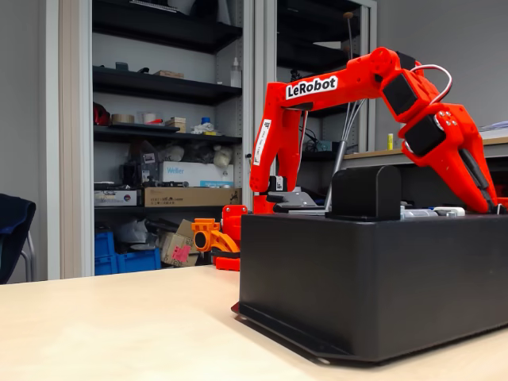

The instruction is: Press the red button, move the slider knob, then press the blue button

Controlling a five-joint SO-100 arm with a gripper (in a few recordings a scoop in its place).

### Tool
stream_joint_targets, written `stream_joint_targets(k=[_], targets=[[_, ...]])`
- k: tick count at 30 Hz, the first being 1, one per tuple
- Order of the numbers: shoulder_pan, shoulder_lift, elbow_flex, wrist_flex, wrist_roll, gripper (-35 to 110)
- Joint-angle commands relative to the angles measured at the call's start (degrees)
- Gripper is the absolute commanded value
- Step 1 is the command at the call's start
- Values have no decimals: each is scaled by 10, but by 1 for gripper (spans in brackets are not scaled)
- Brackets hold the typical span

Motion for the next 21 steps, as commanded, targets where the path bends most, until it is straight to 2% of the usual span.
stream_joint_targets(k=[1,13,21], targets=[[-2,3,-27,10,3,0],[-1,-18,-47,11,1,0],[-19,18,-50,65,35,0]])
